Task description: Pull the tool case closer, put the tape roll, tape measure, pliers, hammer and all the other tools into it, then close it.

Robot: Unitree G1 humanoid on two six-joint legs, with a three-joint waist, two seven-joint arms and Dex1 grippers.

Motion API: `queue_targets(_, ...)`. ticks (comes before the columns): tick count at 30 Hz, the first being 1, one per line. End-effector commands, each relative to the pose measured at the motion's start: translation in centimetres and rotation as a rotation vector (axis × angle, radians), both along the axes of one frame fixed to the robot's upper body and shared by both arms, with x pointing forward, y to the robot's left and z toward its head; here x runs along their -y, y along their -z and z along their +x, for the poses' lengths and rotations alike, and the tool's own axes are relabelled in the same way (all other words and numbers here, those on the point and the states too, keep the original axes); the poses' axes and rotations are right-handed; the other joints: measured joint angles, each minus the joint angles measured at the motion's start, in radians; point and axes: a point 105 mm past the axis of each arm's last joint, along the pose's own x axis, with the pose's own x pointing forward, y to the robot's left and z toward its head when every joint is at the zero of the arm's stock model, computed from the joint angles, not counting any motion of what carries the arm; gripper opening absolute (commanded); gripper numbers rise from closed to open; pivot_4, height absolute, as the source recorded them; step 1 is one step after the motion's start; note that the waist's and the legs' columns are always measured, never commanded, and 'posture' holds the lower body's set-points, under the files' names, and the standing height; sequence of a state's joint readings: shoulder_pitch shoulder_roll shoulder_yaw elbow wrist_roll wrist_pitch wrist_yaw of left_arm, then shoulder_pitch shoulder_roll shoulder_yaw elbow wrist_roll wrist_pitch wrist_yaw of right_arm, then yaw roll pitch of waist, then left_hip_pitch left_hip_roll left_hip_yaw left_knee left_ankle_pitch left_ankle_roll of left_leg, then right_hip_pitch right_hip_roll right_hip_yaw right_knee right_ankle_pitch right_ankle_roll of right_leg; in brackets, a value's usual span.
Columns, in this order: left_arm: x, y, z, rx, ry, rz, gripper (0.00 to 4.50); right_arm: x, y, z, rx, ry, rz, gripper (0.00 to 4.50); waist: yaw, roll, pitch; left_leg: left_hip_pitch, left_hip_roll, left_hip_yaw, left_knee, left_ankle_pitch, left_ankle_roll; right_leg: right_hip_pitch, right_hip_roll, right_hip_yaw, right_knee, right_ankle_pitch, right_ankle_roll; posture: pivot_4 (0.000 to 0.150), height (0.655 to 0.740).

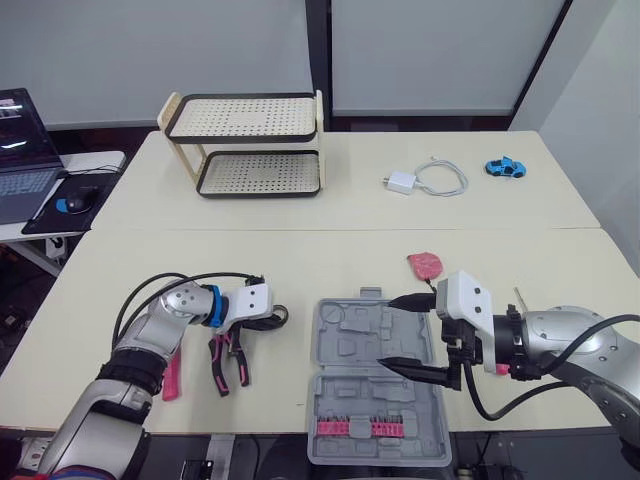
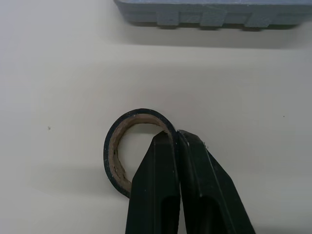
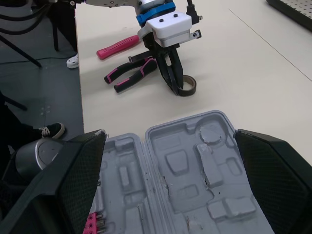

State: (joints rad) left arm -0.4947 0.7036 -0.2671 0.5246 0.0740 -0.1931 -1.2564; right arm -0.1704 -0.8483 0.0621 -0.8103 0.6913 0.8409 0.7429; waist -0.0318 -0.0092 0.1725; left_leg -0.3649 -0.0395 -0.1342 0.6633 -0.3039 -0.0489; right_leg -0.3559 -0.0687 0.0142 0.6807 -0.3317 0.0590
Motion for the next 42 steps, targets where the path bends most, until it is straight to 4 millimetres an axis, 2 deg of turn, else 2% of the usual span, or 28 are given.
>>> queue_targets(1,0.5,-5.2,0.6,0.068,-0.013,-0.088,0.02,0.0,-1.0,-0.6,0.039,-0.012,0.007,4.50,0.000,-0.001,0.001,0.000,0.000,0.000,0.000,0.000,0.000,-0.001,0.000,0.000,0.000,0.000,0.000,0.150,0.7400)
queue_targets(4,2.7,-7.5,-0.4,0.022,-0.006,-0.174,0.02,0.4,-0.9,-0.7,0.025,0.012,0.006,4.50,0.001,-0.001,0.001,-0.002,0.001,-0.001,0.000,0.000,0.000,-0.001,-0.001,0.000,0.000,0.000,0.000,0.150,0.7400)
queue_targets(6,4.4,-7.8,-1.3,-0.022,0.009,-0.215,0.02,0.6,-0.7,-0.6,0.013,0.036,0.010,4.50,0.003,-0.002,0.001,-0.001,0.002,-0.001,0.000,0.000,0.000,0.000,-0.002,0.000,0.000,0.000,0.000,0.150,0.7400)
queue_targets(8,5.6,-7.7,-1.6,-0.047,-0.004,-0.247,0.02,0.7,-0.6,-0.5,0.009,0.050,0.011,4.50,0.002,-0.002,0.001,-0.001,0.001,-0.001,0.000,0.000,0.000,0.000,-0.002,0.001,-0.001,0.000,0.001,0.150,0.7400)
queue_targets(14,9.0,-5.4,-2.1,-0.098,-0.019,-0.296,0.02,0.5,0.2,-0.2,-0.008,0.079,-0.011,4.50,0.000,-0.002,0.001,0.000,0.000,0.000,0.001,0.000,0.000,0.001,0.000,0.001,0.000,0.000,0.001,0.150,0.7400)
queue_targets(25,10.3,-2.6,-1.4,-0.134,-0.079,-0.306,0.02,0.4,1.1,-0.4,-0.020,0.098,-0.031,4.50,0.002,-0.003,0.002,0.000,0.000,-0.001,0.001,0.000,0.000,0.001,-0.001,0.001,-0.001,0.000,0.001,0.150,0.7400)
queue_targets(42,11.0,-0.7,-0.9,-0.154,-0.090,-0.293,0.02,0.5,1.6,-0.5,-0.023,0.105,-0.032,4.50,0.002,-0.003,0.002,0.000,0.000,-0.001,0.001,0.000,0.000,0.001,-0.001,0.001,-0.001,0.000,0.001,0.150,0.7400)
